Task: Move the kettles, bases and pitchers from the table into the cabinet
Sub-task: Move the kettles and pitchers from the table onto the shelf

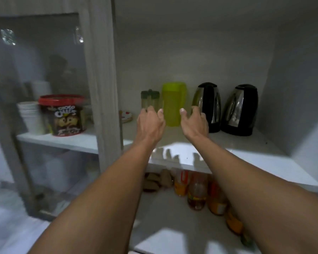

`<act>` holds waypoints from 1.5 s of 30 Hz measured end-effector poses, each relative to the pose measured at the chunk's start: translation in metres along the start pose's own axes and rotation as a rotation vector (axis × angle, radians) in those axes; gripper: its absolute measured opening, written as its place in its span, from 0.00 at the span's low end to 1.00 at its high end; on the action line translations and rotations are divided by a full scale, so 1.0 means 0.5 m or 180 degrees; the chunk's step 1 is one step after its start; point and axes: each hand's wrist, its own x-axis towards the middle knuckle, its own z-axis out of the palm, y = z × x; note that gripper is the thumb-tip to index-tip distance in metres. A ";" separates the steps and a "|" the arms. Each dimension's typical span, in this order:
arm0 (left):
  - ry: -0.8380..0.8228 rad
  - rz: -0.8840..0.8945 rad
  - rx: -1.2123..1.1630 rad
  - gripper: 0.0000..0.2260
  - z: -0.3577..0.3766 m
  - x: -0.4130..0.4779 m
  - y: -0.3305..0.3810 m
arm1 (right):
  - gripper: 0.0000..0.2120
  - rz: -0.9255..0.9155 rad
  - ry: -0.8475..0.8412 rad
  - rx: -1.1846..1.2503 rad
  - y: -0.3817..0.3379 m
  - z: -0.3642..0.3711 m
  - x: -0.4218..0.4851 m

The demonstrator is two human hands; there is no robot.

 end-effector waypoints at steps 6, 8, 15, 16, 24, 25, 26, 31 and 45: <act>0.0109 -0.0056 0.0220 0.17 -0.221 -0.202 -0.046 | 0.25 -0.0291 -0.0477 0.0063 -0.082 -0.047 -0.265; 0.0181 -0.0165 0.0341 0.17 -0.311 -0.248 -0.079 | 0.25 -0.0338 -0.0652 0.0226 -0.135 -0.035 -0.341; 0.0644 -0.0730 0.0966 0.18 -0.653 -0.402 -0.280 | 0.22 -0.0771 -0.1525 0.0726 -0.378 0.085 -0.655; 0.0722 -0.0850 0.1029 0.18 -0.706 -0.428 -0.312 | 0.21 -0.0844 -0.1657 0.0790 -0.416 0.104 -0.710; 0.1253 -0.1696 0.1614 0.18 -1.146 -0.677 -0.566 | 0.23 -0.1273 -0.2766 0.1129 -0.691 0.251 -1.191; 0.1338 -0.1800 0.1684 0.17 -1.199 -0.712 -0.598 | 0.23 -0.1345 -0.2912 0.1162 -0.720 0.266 -1.253; 0.1405 -0.1920 0.1737 0.17 -1.248 -0.747 -0.629 | 0.23 -0.1417 -0.3050 0.1178 -0.745 0.279 -1.313; 0.1566 -0.2550 0.1979 0.18 -1.426 -0.911 -0.770 | 0.23 -0.1678 -0.3668 0.1103 -0.823 0.347 -1.568; 0.2606 -0.4649 0.1149 0.21 -1.527 -1.159 -1.078 | 0.26 -0.1123 -0.5381 0.0408 -0.837 0.640 -1.921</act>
